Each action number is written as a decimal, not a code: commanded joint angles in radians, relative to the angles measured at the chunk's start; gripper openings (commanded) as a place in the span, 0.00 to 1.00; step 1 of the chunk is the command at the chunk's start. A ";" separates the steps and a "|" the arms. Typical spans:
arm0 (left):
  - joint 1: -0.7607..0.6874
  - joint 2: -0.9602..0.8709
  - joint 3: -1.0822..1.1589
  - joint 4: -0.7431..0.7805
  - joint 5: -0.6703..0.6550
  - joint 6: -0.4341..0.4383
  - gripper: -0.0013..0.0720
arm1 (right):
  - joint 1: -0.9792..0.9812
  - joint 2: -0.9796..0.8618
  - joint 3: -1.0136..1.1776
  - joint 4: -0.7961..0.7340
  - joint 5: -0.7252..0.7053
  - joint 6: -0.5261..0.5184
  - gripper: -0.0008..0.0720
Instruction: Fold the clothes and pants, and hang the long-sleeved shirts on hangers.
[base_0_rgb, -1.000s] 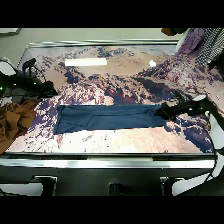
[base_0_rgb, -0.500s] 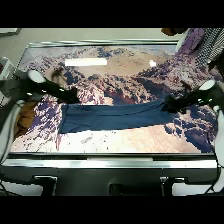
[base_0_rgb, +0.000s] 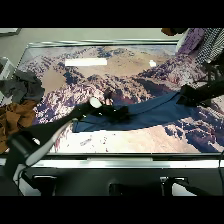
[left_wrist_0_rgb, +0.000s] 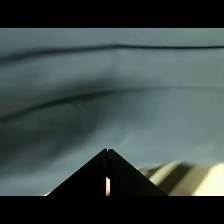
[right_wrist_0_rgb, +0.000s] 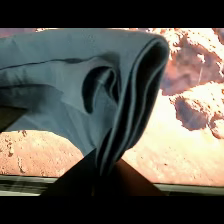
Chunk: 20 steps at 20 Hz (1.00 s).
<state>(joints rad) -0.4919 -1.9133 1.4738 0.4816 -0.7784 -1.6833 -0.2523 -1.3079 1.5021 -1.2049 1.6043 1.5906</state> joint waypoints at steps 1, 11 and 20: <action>-0.114 -0.095 0.075 -0.171 0.122 -0.010 0.03 | 0.000 0.073 0.006 -0.032 0.025 0.015 0.04; -0.092 -0.180 0.227 -0.148 0.003 -0.094 0.03 | 0.000 0.112 0.006 -0.055 -0.009 0.031 0.05; 0.349 0.266 0.225 0.745 -0.659 -0.111 0.04 | 0.333 0.073 0.006 0.086 -0.232 0.256 0.05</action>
<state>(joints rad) -0.2817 -1.7931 1.6974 0.9295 -1.2087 -1.8164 -0.0620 -1.2133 1.5070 -1.1400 1.4704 1.7535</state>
